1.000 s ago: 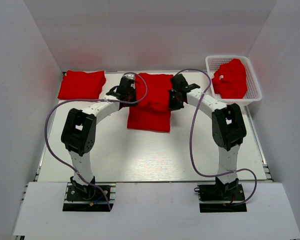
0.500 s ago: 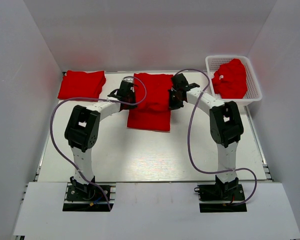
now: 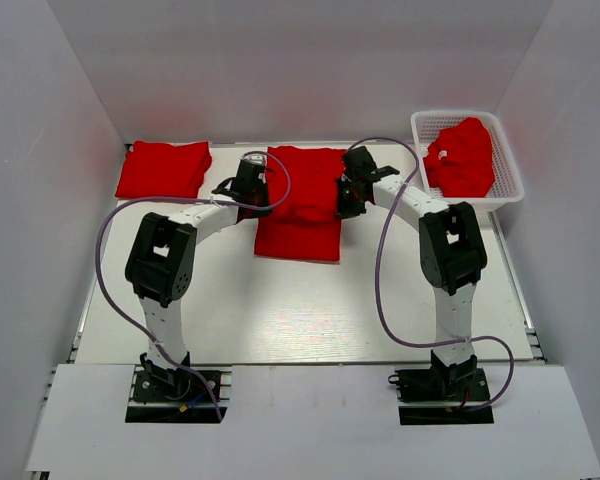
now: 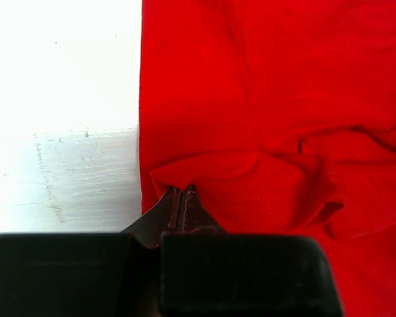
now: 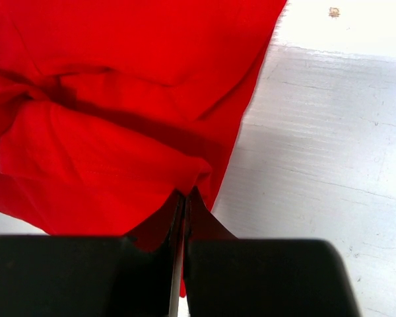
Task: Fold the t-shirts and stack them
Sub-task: Fold the folded rectangular tshirt in 1/3 of the way
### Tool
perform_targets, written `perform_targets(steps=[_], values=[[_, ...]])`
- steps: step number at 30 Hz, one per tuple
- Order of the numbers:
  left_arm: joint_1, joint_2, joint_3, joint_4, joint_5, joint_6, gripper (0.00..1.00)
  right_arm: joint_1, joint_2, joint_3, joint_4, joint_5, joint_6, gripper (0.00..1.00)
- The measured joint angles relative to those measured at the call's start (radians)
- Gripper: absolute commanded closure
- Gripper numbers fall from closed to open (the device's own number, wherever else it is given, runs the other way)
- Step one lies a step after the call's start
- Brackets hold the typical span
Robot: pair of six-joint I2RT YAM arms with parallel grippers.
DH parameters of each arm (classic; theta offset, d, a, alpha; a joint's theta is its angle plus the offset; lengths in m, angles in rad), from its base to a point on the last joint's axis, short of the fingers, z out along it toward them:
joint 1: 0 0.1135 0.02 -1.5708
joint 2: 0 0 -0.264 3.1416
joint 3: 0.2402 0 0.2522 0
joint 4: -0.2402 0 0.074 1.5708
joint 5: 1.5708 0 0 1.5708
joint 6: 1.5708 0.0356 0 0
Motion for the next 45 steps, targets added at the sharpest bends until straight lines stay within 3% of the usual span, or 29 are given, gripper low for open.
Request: perform_targets(steps=[3,4,5,6,8,9,10,11,19,28,33,39,45], values=[[0.003,0.001,0.002,-0.003,-0.001,0.000,1.00,-0.001,0.010,0.014,0.000,0.000,0.002,1.00],[0.004,0.001,0.002,-0.003,-0.002,0.000,0.95,-0.002,0.015,0.021,0.001,0.000,0.002,1.00],[0.005,0.002,0.003,-0.004,-0.002,0.000,0.84,-0.003,0.018,0.023,0.003,0.000,0.002,0.97],[0.006,0.003,0.005,-0.005,-0.001,0.002,0.62,-0.005,0.019,0.024,0.002,-0.001,0.003,0.87],[0.007,0.006,0.014,-0.010,-0.002,0.001,0.31,-0.008,0.020,0.028,0.002,0.000,-0.001,0.69],[0.008,0.009,0.022,-0.014,-0.005,0.003,0.09,-0.010,0.020,0.033,-0.002,0.000,-0.001,0.50],[0.011,0.011,0.028,-0.015,-0.005,0.000,0.03,-0.012,0.022,0.044,-0.007,-0.003,0.000,0.23],[0.014,0.013,0.036,-0.019,-0.009,-0.005,0.00,-0.014,0.024,0.059,-0.011,-0.005,-0.001,0.10],[0.025,-0.047,0.040,-0.065,-0.050,-0.004,0.00,-0.018,-0.024,0.128,-0.025,-0.024,-0.070,0.10],[0.025,-0.427,-0.138,-0.164,-0.072,-0.036,0.00,0.025,-0.235,-0.105,0.016,-0.155,-0.141,0.10],[0.014,-0.590,-0.311,-0.210,-0.060,-0.062,0.00,0.105,-0.181,-0.110,0.041,-0.203,-0.169,0.10],[0.012,-0.623,-0.435,-0.274,-0.024,-0.072,0.00,0.152,-0.023,-0.011,0.068,-0.230,-0.185,0.10],[0.012,-0.644,-0.464,-0.329,-0.011,-0.079,0.00,0.168,0.097,0.061,0.110,-0.227,-0.186,0.10]])
